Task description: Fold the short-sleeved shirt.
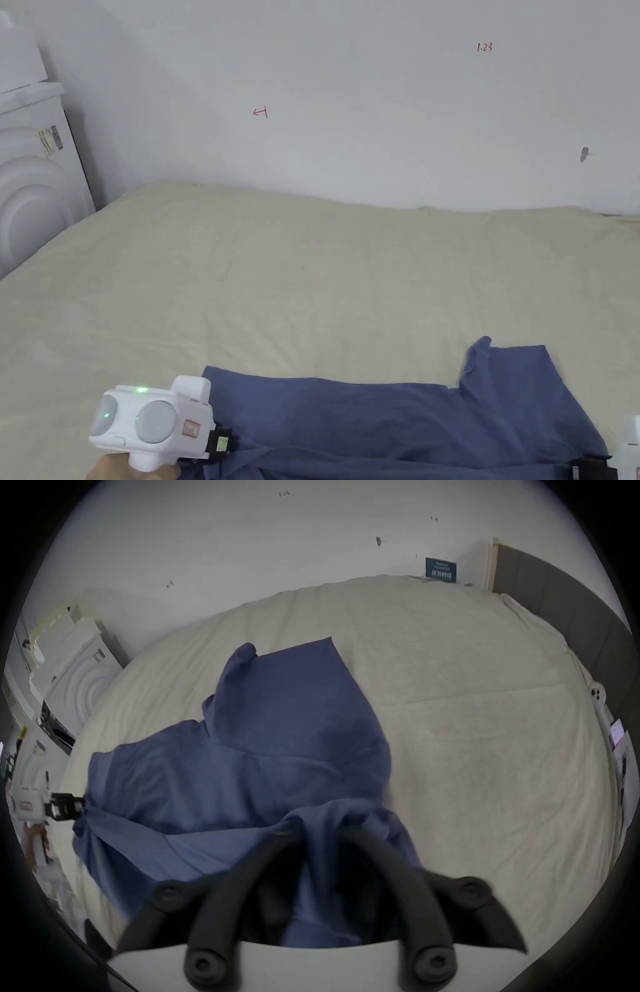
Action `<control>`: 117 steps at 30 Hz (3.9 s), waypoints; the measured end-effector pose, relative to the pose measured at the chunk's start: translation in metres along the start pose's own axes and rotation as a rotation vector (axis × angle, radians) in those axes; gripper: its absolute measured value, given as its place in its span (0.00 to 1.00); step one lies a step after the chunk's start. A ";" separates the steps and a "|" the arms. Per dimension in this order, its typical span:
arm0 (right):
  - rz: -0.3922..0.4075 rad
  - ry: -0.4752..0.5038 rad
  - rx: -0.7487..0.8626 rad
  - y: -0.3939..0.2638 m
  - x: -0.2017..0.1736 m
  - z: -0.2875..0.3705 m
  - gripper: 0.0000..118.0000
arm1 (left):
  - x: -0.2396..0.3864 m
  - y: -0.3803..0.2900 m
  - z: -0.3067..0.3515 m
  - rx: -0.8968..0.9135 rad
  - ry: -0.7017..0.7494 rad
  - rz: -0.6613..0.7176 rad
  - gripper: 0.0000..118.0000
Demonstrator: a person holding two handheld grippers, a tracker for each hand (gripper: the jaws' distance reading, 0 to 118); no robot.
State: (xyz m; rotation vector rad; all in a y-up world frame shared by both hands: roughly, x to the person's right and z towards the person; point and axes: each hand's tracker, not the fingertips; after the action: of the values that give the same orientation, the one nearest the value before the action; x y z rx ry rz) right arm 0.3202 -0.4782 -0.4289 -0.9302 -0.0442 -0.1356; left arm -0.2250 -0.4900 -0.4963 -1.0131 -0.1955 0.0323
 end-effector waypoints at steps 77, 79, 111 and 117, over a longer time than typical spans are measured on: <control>0.011 0.119 0.386 -0.185 -0.091 0.222 0.01 | 0.021 -0.120 0.022 0.237 0.192 0.003 0.72; -0.001 0.119 0.377 -0.185 -0.090 0.218 0.01 | 0.027 -0.122 0.024 0.239 0.194 -0.024 0.36; -0.181 -0.017 0.176 -0.097 0.008 0.031 0.05 | 0.013 -0.114 0.045 0.204 0.008 0.059 0.07; -0.175 -0.006 0.221 -0.107 0.016 0.088 0.05 | 0.001 -0.123 0.094 0.251 -0.019 0.086 0.07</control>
State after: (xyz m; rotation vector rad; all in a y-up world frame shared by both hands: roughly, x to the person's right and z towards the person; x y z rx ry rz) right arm 0.3231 -0.4725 -0.2899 -0.7047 -0.1435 -0.2850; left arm -0.2485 -0.4762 -0.3437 -0.7702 -0.1606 0.1419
